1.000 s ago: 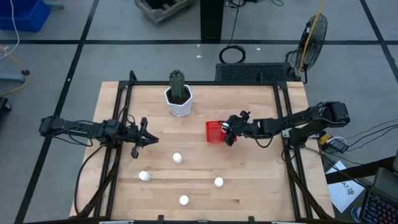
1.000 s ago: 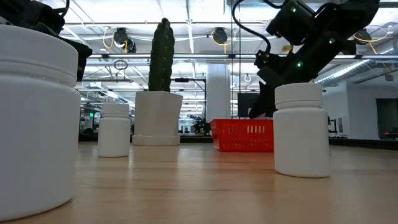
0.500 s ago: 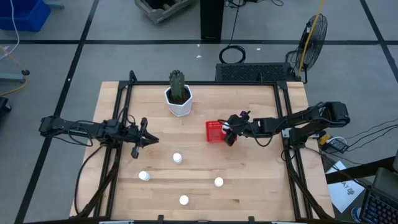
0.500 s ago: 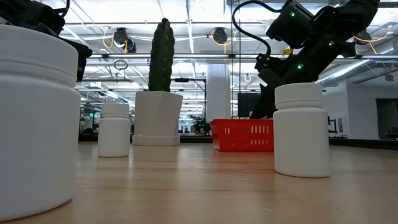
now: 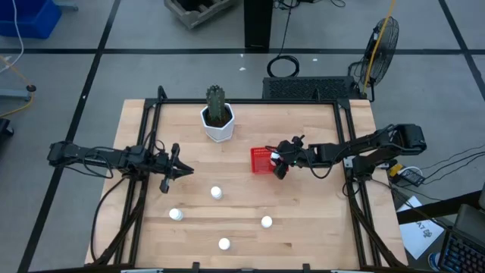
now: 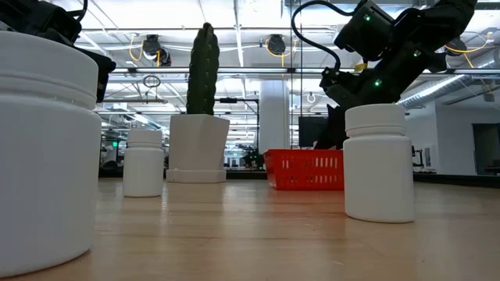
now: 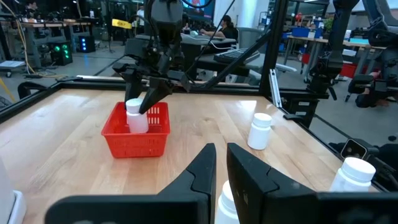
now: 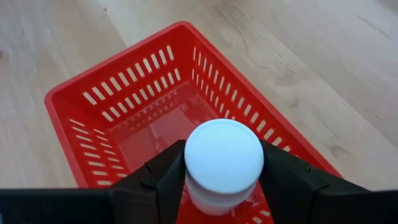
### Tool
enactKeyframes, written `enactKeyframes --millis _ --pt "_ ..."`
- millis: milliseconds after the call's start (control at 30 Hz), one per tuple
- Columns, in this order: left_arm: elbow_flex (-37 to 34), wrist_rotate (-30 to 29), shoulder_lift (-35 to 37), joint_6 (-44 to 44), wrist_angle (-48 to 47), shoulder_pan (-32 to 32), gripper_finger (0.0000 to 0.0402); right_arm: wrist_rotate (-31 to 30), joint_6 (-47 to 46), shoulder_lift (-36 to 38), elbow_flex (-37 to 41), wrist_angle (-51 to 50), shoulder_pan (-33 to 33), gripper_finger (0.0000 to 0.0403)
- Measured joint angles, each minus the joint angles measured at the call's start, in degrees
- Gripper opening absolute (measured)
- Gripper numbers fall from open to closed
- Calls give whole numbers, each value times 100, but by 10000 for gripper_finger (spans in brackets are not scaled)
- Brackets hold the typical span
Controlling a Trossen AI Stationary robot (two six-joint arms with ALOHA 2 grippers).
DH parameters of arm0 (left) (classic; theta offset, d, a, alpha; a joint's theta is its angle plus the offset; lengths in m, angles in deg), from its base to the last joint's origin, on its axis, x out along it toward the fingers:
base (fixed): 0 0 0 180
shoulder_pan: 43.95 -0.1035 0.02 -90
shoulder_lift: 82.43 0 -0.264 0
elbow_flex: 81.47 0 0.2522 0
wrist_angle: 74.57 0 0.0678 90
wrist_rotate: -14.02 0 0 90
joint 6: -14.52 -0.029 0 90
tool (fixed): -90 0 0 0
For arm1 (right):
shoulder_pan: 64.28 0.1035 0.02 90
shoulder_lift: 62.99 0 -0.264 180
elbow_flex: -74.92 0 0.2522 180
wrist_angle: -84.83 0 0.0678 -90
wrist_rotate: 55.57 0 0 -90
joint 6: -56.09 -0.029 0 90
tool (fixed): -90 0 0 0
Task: Pick and place pill bottles into a basket
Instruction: Put the white pill bottle into the red bin
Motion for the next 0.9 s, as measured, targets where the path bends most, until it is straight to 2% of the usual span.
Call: enactKeyframes --millis 567,900 --pt "0 0 0 0 1 0 47 0 48 -1 -2 0 0 192" --pt "0 0 0 0 1 0 47 0 540 -1 -2 245 2 197"
